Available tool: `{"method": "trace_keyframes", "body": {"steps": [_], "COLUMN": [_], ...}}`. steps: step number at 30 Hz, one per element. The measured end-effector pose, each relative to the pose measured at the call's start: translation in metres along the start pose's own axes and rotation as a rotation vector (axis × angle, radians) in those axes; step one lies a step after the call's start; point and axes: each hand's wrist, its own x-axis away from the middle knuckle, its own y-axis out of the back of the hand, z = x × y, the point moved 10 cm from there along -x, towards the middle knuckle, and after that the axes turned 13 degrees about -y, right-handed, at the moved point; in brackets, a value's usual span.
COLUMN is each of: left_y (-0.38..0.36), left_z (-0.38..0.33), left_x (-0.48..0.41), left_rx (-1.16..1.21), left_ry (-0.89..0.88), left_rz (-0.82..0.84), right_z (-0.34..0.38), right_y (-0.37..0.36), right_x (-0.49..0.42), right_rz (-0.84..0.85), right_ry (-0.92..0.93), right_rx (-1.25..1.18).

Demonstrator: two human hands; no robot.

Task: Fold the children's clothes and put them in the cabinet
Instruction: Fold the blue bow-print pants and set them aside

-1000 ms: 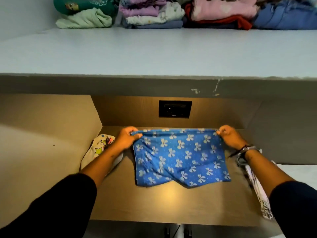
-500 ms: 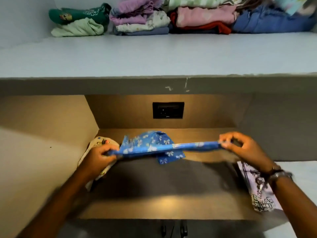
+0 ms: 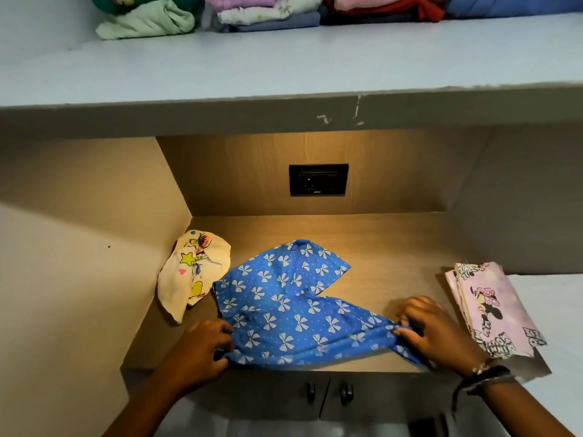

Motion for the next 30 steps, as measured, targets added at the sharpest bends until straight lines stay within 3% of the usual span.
{"method": "trace_keyframes", "body": {"steps": [7, 11, 13, 15, 18, 20, 23, 28, 30], "left_y": [0.002, -0.006, -0.008, -0.006, 0.015, 0.036, 0.06, 0.05, 0.048], "left_z": [0.009, 0.014, 0.017, 0.02, 0.029, 0.045, 0.075, 0.118, 0.128], "left_x": [-0.001, 0.004, 0.007, 0.01, 0.005, -0.008, -0.039, -0.091, -0.096], "left_rx": [-0.025, -0.042, -0.064, -0.029, 0.278, 0.395, 0.304, 0.195, 0.293], "left_ry": [0.037, 0.045, 0.038, 0.036, 0.118, 0.23, 0.357, 0.453, 0.483], "left_rz": [-0.112, -0.006, 0.075, 0.103, -0.091, -0.313, -0.496, -0.216, -0.208], "right_z": [0.02, 0.045, 0.044, 0.037, 0.014, 0.014, 0.028, 0.038, 0.036], "right_y": [0.015, -0.013, -0.023, -0.012, 0.015, 0.011, -0.024, -0.052, -0.059], "right_x": [0.014, 0.042, 0.053, 0.05, 0.017, -0.028, -0.102, -0.171, -0.186], "right_rz": [-0.303, -0.111, -0.008, 0.016, -0.164, -0.157, 0.052, 0.09, 0.148], "right_ry": [0.063, 0.252, 0.255, 0.112, -0.22, -0.358, -0.469, -0.606, -0.658], "right_rx": [0.091, 0.152, 0.115, -0.129, -0.598, -0.54, -0.301, -0.235, -0.285]}}
